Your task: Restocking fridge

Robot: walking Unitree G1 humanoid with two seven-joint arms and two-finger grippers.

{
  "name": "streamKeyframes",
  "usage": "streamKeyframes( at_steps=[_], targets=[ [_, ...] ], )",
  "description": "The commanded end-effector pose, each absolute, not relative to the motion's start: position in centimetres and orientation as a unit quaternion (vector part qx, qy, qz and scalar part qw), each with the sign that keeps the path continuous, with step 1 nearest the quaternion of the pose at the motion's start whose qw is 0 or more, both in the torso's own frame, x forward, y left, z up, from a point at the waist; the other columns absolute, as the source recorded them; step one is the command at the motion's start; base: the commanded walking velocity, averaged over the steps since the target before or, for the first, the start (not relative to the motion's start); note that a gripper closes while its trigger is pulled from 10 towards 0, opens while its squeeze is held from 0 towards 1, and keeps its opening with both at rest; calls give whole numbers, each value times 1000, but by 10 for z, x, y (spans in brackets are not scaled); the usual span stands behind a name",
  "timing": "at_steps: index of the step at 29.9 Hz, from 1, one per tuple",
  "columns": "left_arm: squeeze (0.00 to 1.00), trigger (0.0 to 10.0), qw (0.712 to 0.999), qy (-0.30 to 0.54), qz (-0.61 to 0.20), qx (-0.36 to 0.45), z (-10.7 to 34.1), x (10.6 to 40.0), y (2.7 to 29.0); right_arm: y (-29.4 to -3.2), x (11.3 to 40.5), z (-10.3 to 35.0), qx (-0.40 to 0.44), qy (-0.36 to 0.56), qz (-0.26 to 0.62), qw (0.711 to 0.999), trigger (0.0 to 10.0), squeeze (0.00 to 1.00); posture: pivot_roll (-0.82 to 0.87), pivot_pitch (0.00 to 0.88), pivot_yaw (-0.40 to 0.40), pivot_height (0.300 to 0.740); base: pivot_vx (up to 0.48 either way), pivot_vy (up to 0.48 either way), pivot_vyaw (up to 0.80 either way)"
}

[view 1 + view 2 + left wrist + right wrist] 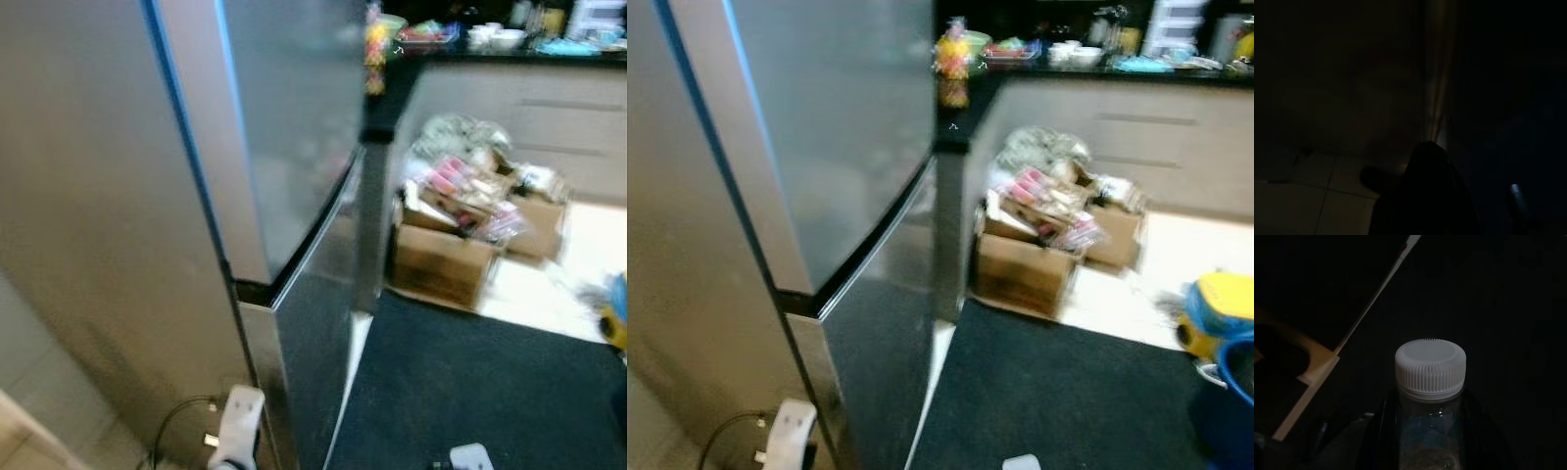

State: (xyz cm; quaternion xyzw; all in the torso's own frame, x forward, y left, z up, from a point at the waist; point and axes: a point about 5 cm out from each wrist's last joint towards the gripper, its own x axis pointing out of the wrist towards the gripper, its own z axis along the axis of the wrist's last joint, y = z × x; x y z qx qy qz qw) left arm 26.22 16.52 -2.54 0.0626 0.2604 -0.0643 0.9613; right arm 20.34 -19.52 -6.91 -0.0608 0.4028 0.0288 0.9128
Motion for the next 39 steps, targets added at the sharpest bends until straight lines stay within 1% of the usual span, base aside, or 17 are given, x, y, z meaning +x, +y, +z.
streamKeyframes(
  at_steps=[1, 14, 20, 23, 39],
  targets=[
    [0, 10000, 957, 277, -60, 56, -32, 254, 167, -194, 201, -71, -56, 405, 26, 912, 10000, 0, -49, 105, 38, 740, 0, 0, 0],
    [0, 10000, 958, 266, -77, 69, -33, 252, 162, -195, 201, -70, -57, 404, 27, 913, 10000, 0, -50, 103, 35, 740, 0, 0, 0],
    [0, 10000, 957, 268, -81, 73, -33, 251, 161, -194, 201, -70, -57, 403, 27, 913, 10000, 0, -52, 104, 34, 740, 0, -480, 0],
    [0, 10000, 960, 271, -57, 47, -34, 250, 164, -195, 201, -70, -57, 403, 27, 913, 10000, 0, -54, 105, 33, 740, 0, 0, 0],
    [0, 10000, 961, 268, -42, 45, -34, 249, 169, -195, 202, -70, -59, 405, 31, 912, 10000, 0, -53, 107, 31, 740, 0, 0, 0]
  ],
)
